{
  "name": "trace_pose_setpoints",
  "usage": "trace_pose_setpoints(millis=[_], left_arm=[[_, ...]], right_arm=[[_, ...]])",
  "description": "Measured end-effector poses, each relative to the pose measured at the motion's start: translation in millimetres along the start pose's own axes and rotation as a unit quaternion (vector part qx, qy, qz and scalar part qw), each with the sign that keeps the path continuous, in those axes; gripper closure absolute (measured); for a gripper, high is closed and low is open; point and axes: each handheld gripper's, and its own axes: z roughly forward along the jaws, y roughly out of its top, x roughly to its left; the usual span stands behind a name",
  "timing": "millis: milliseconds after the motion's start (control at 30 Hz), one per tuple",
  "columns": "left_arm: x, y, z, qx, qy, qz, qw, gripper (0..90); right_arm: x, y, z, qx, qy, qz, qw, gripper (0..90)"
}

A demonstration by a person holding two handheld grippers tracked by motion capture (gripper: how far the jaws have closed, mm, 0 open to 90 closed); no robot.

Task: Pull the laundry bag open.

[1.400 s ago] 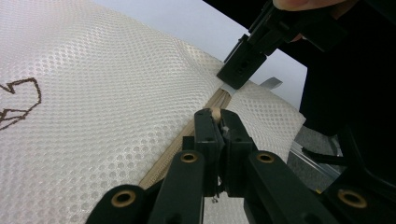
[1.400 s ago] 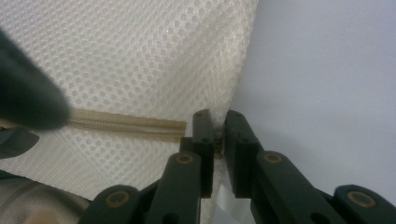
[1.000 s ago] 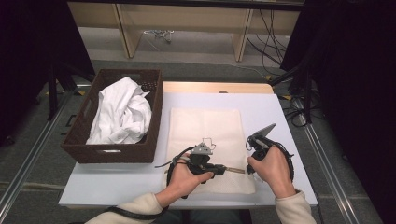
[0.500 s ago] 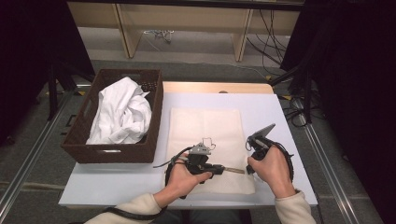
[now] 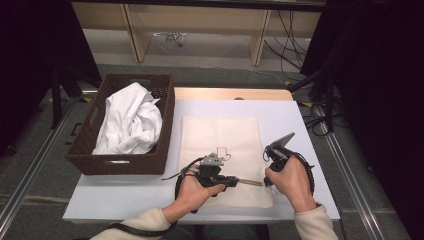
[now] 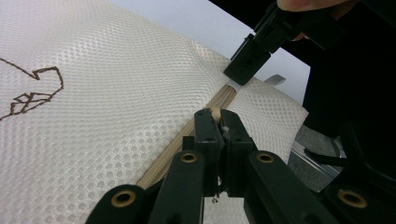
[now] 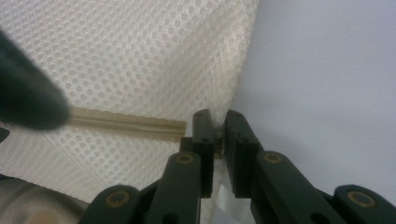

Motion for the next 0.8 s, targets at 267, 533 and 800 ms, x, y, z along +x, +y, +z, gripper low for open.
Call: trace_pose_setpoints(millis=[267,533,800], left_arm=[[0.9,-1.5,-1.9,0.001,0.001,0.000,1.0000,86.9],[1.7,-2.0,-4.1,-0.001,-0.002,-0.005,1.0000,86.9],[3.9,-3.1,-8.7,0.000,0.001,-0.005,1.0000,86.9]], right_arm=[[0.8,0.4,1.4,0.001,-0.003,0.005,1.0000,84.4],[-2.9,0.6,3.5,-0.013,-0.003,-0.023,0.9996,84.4],[-2.9,1.0,4.1,-0.012,-0.004,-0.020,0.9997,84.4]])
